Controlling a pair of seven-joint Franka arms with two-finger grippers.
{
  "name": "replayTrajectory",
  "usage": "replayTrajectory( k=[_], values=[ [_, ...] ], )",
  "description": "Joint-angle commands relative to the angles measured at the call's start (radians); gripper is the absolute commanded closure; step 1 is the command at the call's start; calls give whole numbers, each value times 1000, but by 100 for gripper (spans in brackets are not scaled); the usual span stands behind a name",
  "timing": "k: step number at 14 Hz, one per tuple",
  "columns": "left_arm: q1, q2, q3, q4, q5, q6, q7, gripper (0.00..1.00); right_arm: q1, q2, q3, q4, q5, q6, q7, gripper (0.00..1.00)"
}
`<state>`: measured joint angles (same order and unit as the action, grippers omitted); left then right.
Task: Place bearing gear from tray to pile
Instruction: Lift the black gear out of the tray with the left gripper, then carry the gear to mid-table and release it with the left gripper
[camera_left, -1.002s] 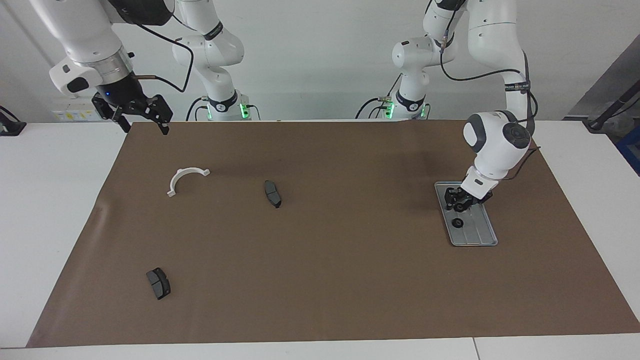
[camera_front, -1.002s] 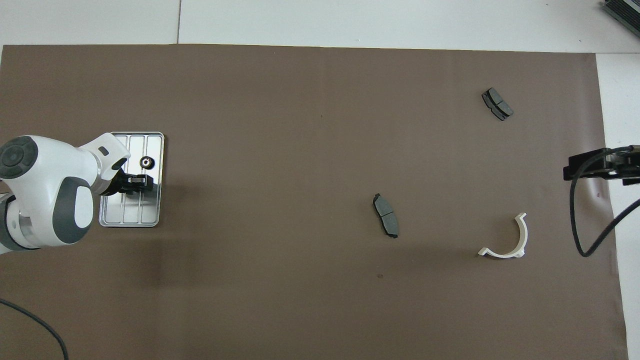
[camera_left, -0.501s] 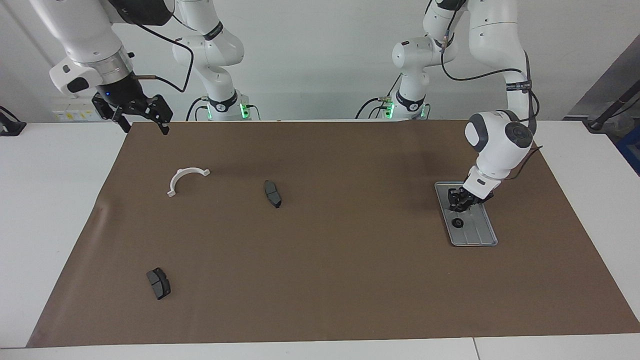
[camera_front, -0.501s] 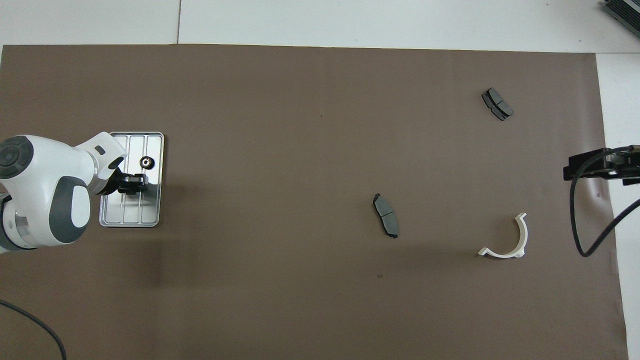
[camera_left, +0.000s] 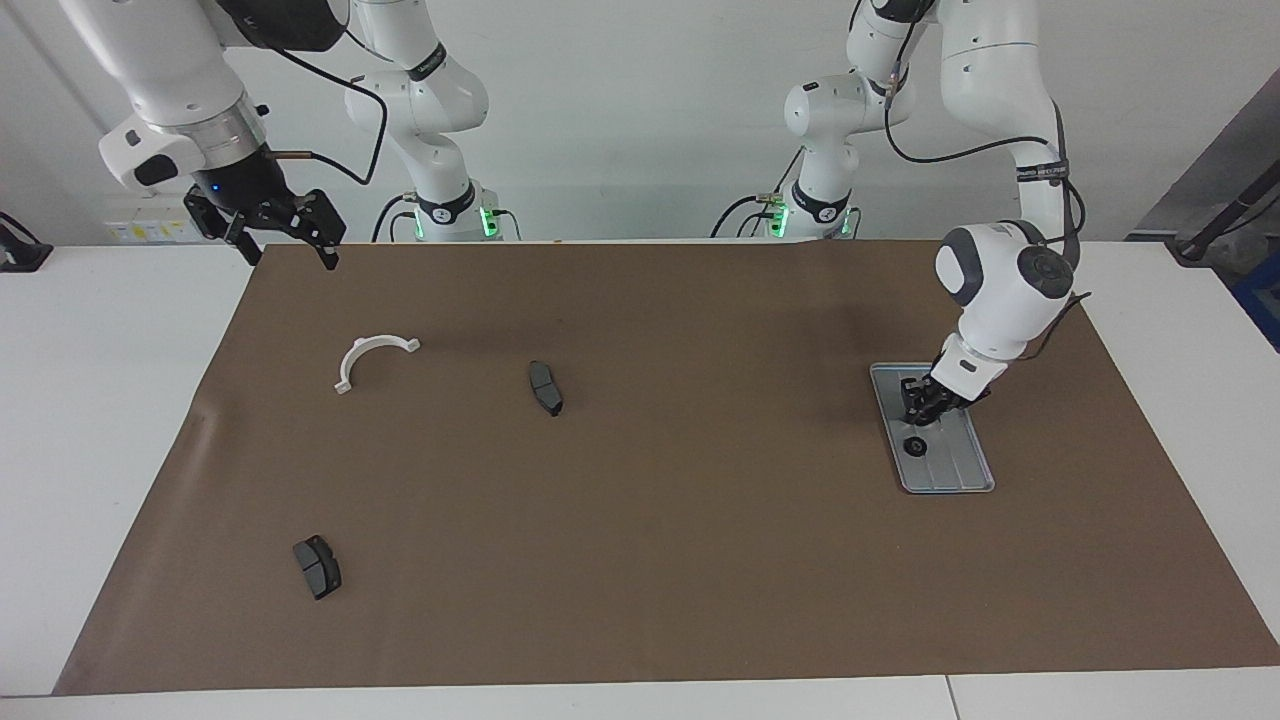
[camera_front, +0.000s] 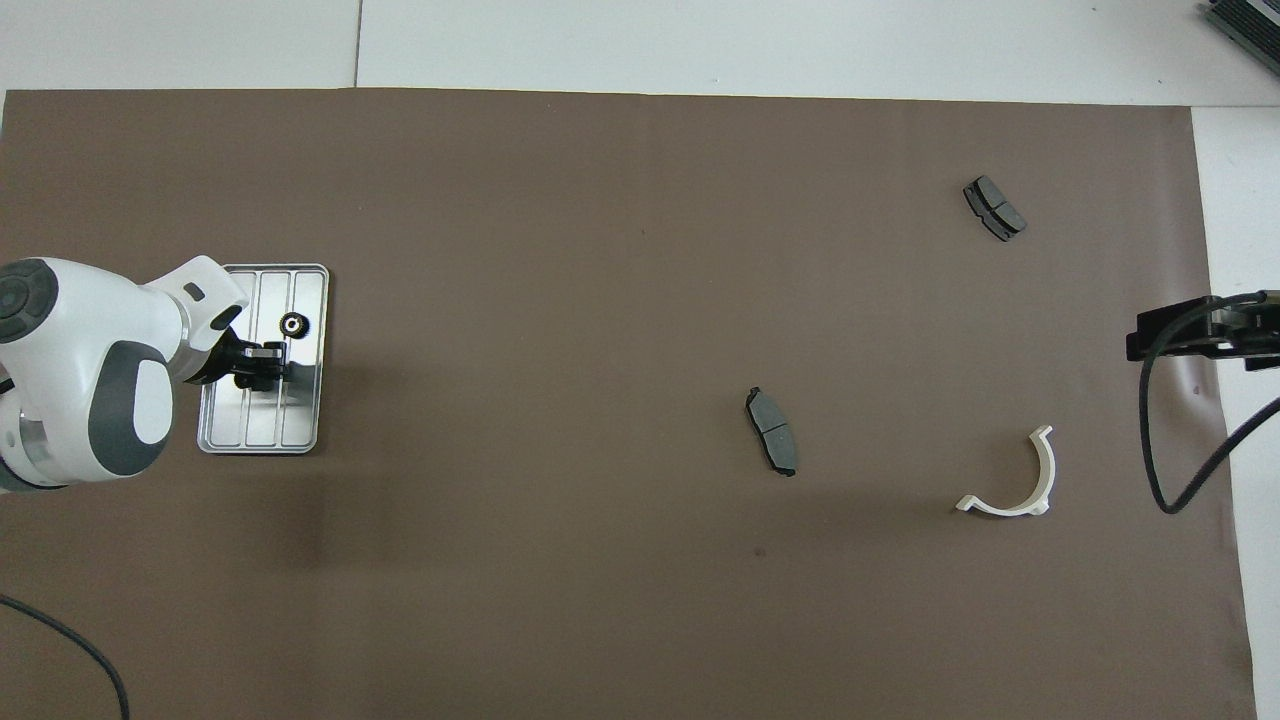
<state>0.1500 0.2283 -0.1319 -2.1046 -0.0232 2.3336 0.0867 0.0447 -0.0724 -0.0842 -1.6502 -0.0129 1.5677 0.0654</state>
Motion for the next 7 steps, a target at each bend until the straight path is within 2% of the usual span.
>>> replayTrajectory(
  k=[1,3,7],
  values=[
    [-10,34,-2,90,8,-77,-42,69,-8,-23,4,-22,11,-5,-24,0],
    [-39,34,-3,103,8,-85,-118,69,-8,-23,4,-22,11,-5,-24,0],
    [-188,20,-3,112,8,-112,-391,67,-8,-23,4,-22,11,-5,-24,0]
  ],
)
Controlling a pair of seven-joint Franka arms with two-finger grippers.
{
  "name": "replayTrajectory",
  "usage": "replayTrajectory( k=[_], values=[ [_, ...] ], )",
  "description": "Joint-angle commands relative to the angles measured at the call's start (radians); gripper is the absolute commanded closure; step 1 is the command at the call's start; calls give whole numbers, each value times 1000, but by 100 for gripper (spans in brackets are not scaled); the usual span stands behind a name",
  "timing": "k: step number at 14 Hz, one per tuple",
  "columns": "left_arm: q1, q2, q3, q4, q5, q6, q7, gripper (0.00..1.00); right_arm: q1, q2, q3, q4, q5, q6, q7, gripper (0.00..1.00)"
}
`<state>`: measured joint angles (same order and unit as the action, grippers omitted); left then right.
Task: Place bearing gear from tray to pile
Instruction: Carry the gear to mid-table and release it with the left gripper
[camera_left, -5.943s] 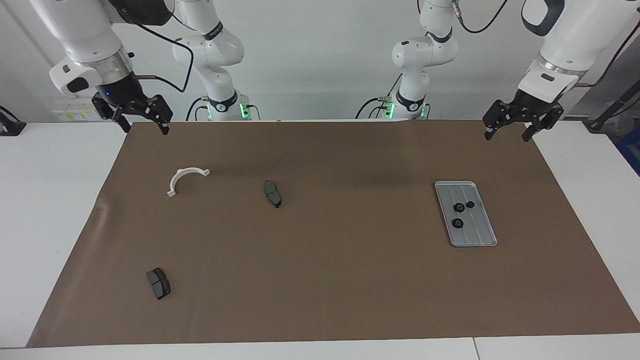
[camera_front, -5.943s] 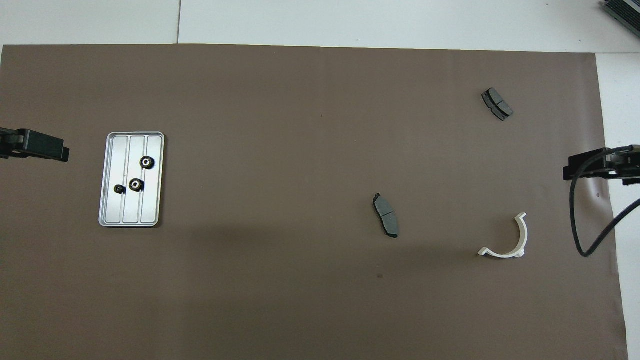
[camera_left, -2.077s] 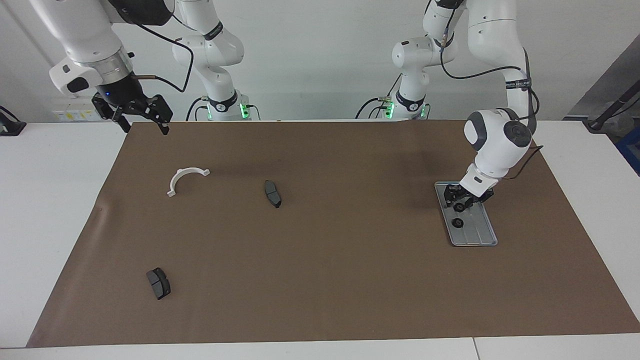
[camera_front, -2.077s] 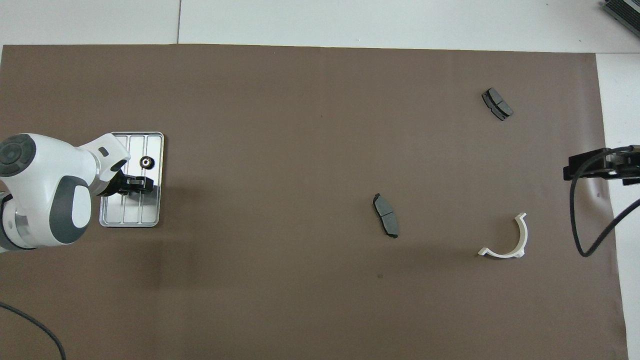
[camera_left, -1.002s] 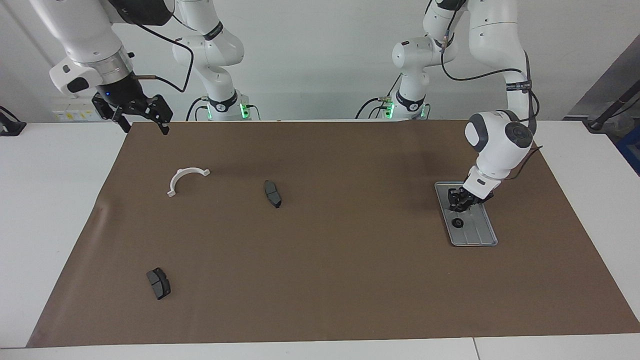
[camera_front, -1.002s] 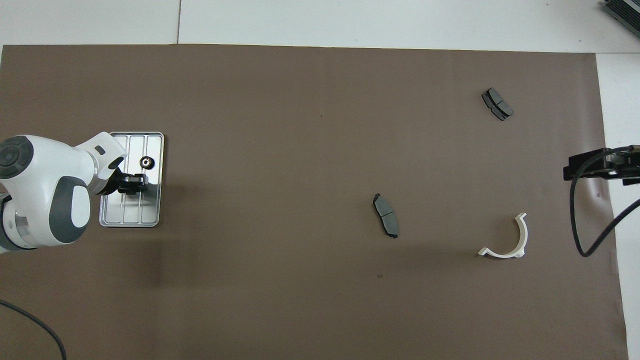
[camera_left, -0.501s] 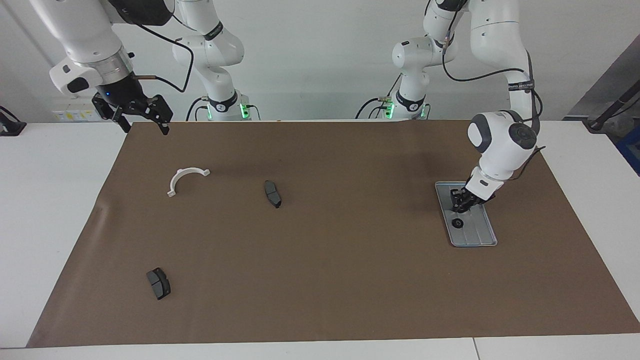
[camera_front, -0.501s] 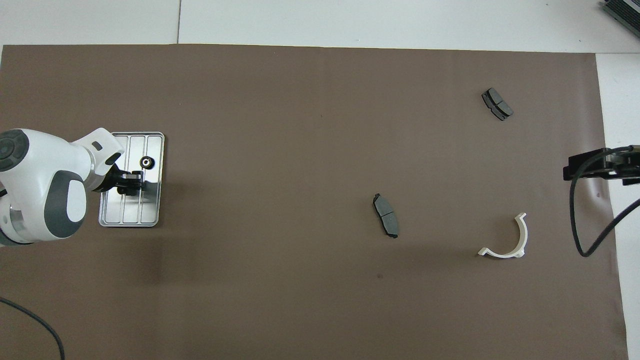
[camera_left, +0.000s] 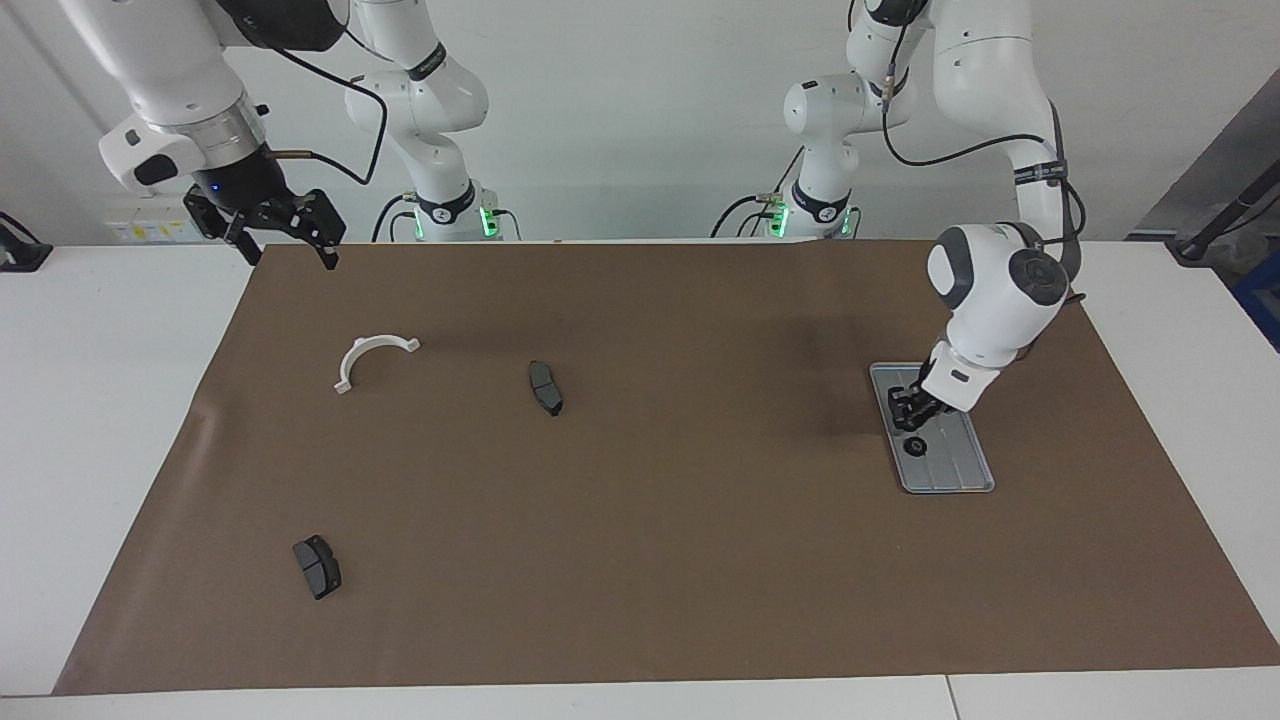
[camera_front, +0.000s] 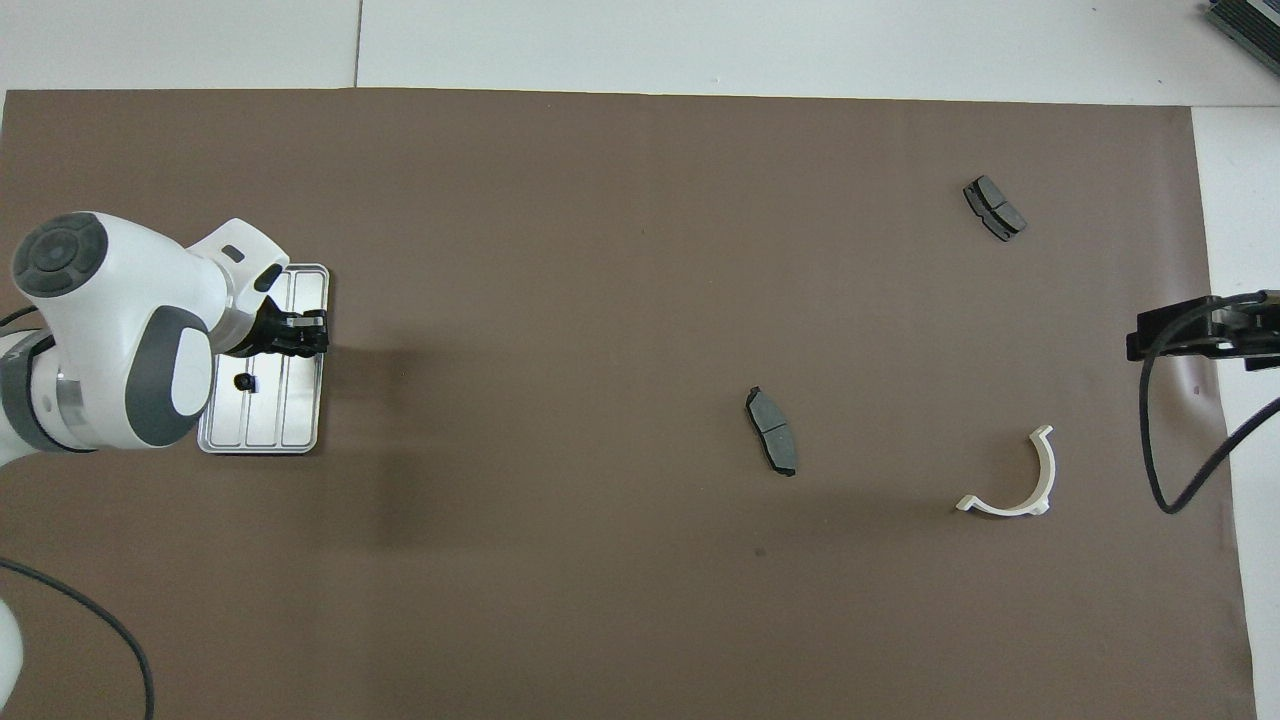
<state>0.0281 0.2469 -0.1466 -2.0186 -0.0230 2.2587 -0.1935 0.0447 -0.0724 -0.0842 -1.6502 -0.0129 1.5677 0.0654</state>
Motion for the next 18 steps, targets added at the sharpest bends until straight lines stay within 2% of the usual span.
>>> replayTrajectory(
  k=[1,9,15,17,18],
  values=[
    [-100,-3,10,27,8,-38,-191,67,-8,-23,4,-22,11,-5,-24,0],
    [-381,-15,5,26,8,-4,-683,67,-8,-23,4,-22,11,-5,-24,0],
    [-510,-8,5,24,8,116,-922,66,-8,-21,4,-22,11,9,-19,0],
    [-533,-8,5,23,8,120,-928,62,-25,-20,1,-20,11,43,-21,0],
    [-540,-8,5,24,8,120,-928,55,-25,-18,1,-19,11,48,-27,0]
  ],
)
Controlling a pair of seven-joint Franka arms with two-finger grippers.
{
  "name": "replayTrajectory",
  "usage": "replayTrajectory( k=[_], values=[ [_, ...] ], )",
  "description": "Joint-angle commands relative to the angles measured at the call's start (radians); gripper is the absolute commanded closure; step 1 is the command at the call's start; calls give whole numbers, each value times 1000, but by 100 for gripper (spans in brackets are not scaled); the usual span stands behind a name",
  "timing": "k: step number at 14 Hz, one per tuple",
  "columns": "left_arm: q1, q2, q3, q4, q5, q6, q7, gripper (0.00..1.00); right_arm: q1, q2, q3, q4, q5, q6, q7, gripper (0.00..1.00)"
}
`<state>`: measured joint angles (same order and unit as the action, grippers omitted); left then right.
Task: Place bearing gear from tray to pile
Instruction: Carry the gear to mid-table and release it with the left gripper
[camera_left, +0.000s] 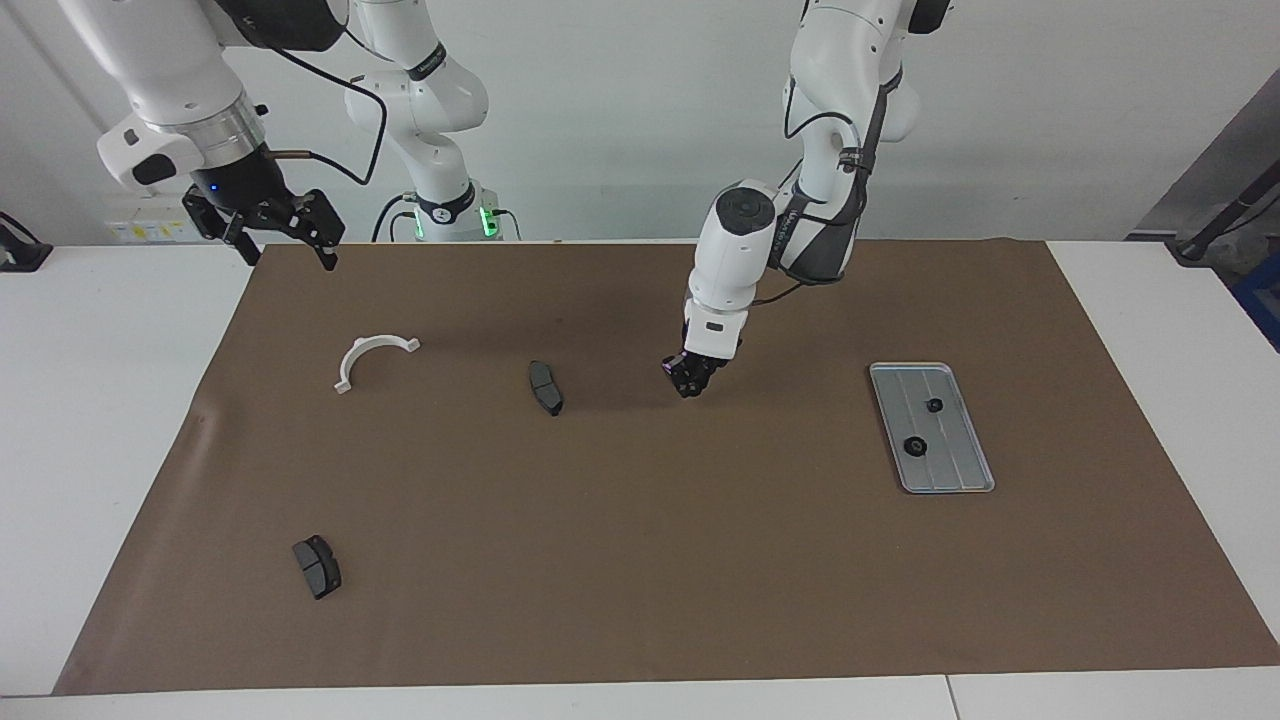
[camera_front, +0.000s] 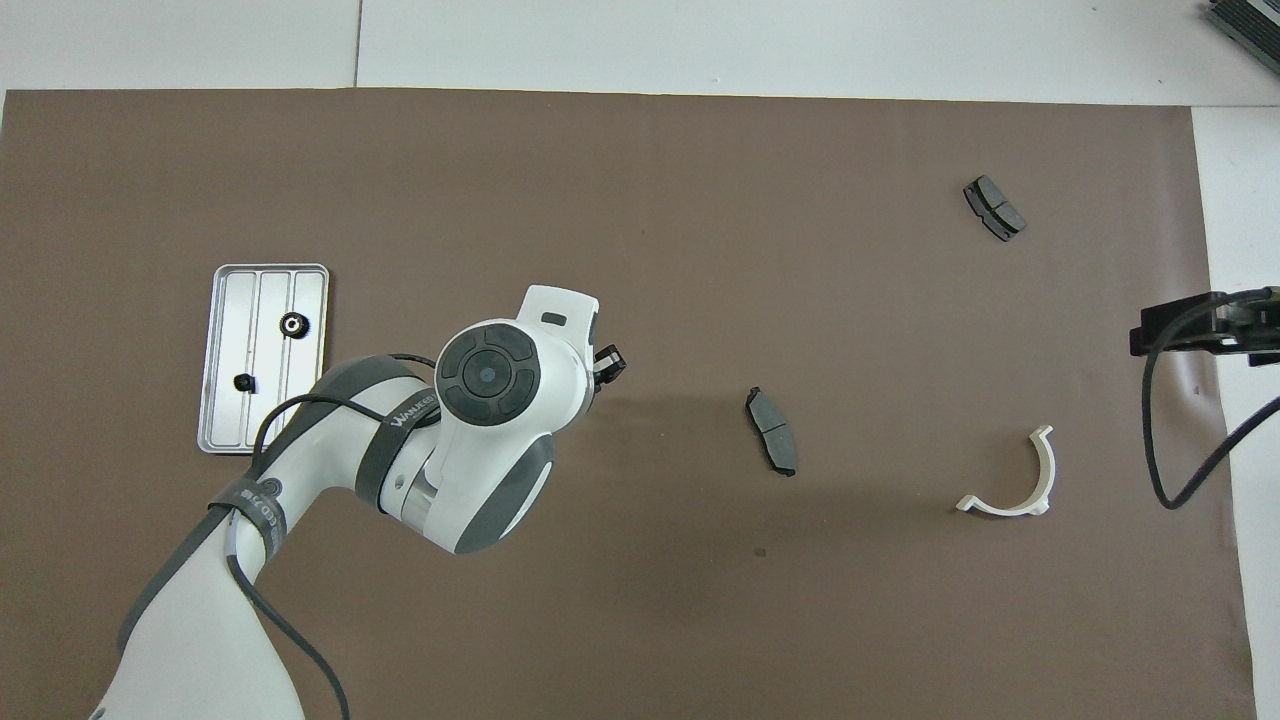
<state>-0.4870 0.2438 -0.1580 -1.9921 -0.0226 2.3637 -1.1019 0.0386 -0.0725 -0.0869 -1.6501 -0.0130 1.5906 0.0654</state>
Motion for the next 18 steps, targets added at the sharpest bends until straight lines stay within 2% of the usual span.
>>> replayTrajectory(
  k=[1,2,3,5,8,11,14,18],
  values=[
    [-27,-5,17,-1,7,14,-19,44,-19,-18,4,-20,11,26,-30,0],
    [-27,-3,17,4,9,14,-19,30,-17,-20,4,-23,11,29,-24,0],
    [-27,-1,17,13,9,11,-18,21,-16,-20,4,-26,11,37,-24,0],
    [-24,-6,18,21,9,5,-12,16,-17,-20,6,-30,11,38,-30,0],
    [71,-40,23,32,9,-61,46,19,-2,-23,6,-54,19,38,-29,0],
    [223,-61,17,30,7,-150,308,21,30,-23,18,-89,34,98,-22,0],
    [345,-74,20,26,7,-213,595,21,127,-18,18,-151,36,204,25,0],
    [491,-93,25,-2,7,-257,984,24,298,100,19,-140,33,329,215,0]
  ],
)
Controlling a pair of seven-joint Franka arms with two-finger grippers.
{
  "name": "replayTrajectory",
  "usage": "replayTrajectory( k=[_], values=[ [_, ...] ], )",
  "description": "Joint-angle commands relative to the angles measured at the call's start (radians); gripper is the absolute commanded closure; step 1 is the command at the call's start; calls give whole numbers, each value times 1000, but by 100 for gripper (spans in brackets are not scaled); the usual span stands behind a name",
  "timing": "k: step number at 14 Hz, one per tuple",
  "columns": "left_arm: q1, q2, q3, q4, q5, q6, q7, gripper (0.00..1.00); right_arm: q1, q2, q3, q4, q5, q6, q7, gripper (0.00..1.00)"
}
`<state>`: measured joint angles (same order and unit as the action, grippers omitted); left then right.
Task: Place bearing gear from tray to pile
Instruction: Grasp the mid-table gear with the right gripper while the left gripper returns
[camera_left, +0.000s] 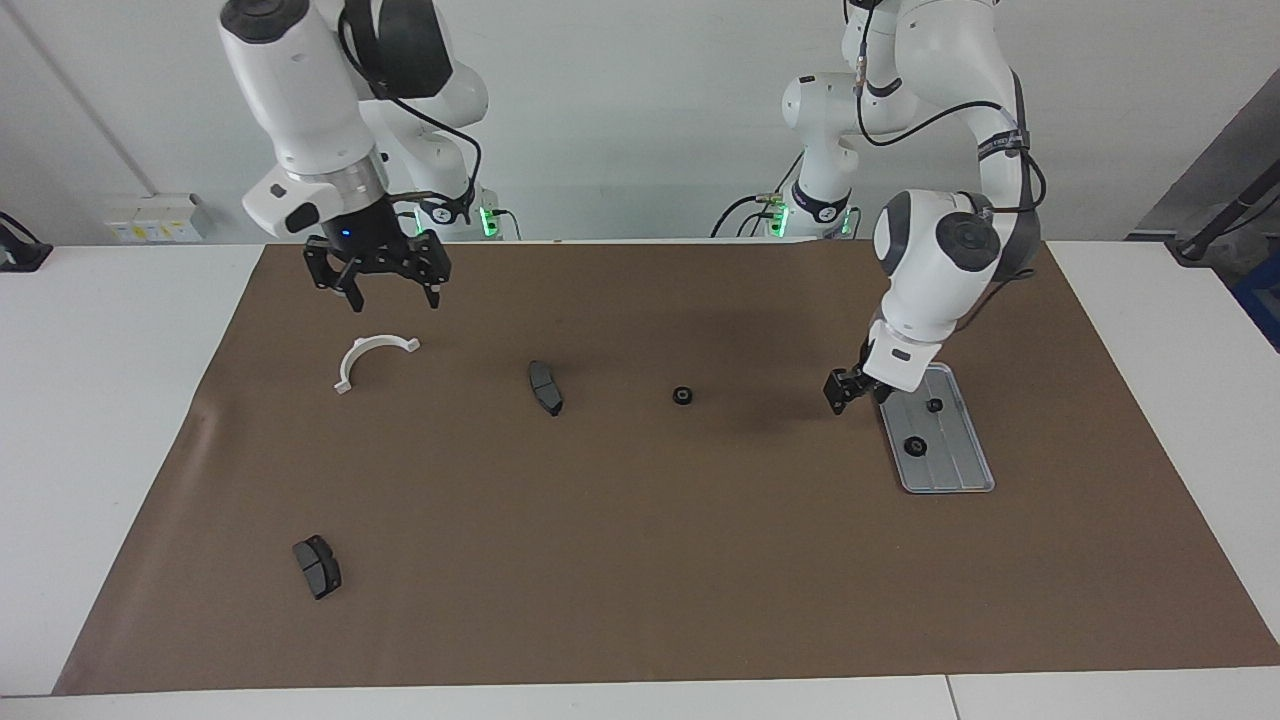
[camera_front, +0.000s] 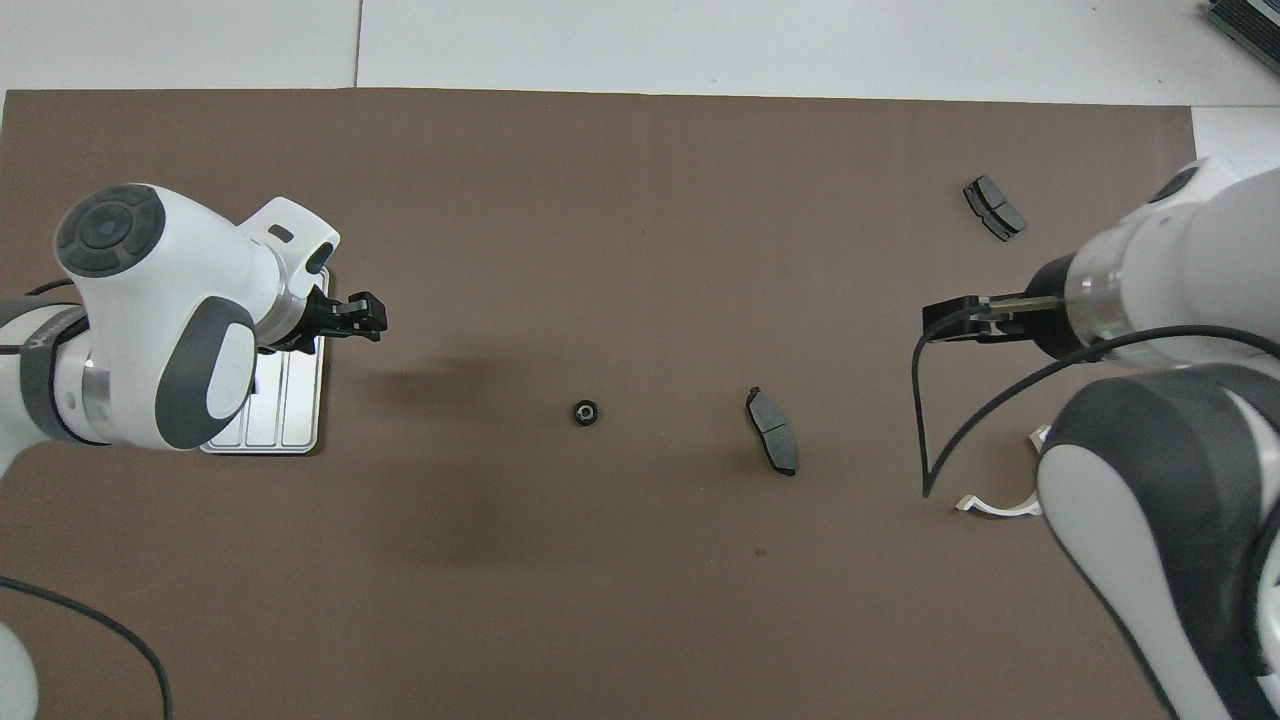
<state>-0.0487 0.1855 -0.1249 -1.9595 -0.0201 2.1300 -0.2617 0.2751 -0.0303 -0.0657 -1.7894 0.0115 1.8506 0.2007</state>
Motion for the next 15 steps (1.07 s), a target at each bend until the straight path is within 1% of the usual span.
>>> replayTrajectory(
  k=[1,3,4,5,7,8,10,11,13,15],
  values=[
    [84,-40,-9,-47,5,-22,216,25,100,90,-2,7,8,103,126,0],
    [136,-50,-7,-74,5,-7,347,26,179,171,-2,53,8,151,222,0],
    [160,-52,-7,-84,5,7,395,28,218,212,-2,68,8,197,288,0],
    [182,-52,-7,-88,5,19,436,29,255,245,-2,70,10,255,348,0],
    [213,-52,-5,-108,6,44,495,35,332,309,-2,70,2,332,436,0],
    [223,-52,-5,-117,6,63,508,38,351,331,-2,70,5,355,445,0],
    [243,-51,-5,-154,8,122,521,40,407,378,0,68,8,395,471,0],
    [250,-50,-5,-173,8,151,521,40,433,406,0,68,-8,403,512,0],
    [250,-46,-5,-177,8,160,519,42,499,479,-2,73,-30,478,618,0],
    [269,-46,-5,-208,8,180,521,45,506,500,0,67,-64,493,646,0]
  ],
)
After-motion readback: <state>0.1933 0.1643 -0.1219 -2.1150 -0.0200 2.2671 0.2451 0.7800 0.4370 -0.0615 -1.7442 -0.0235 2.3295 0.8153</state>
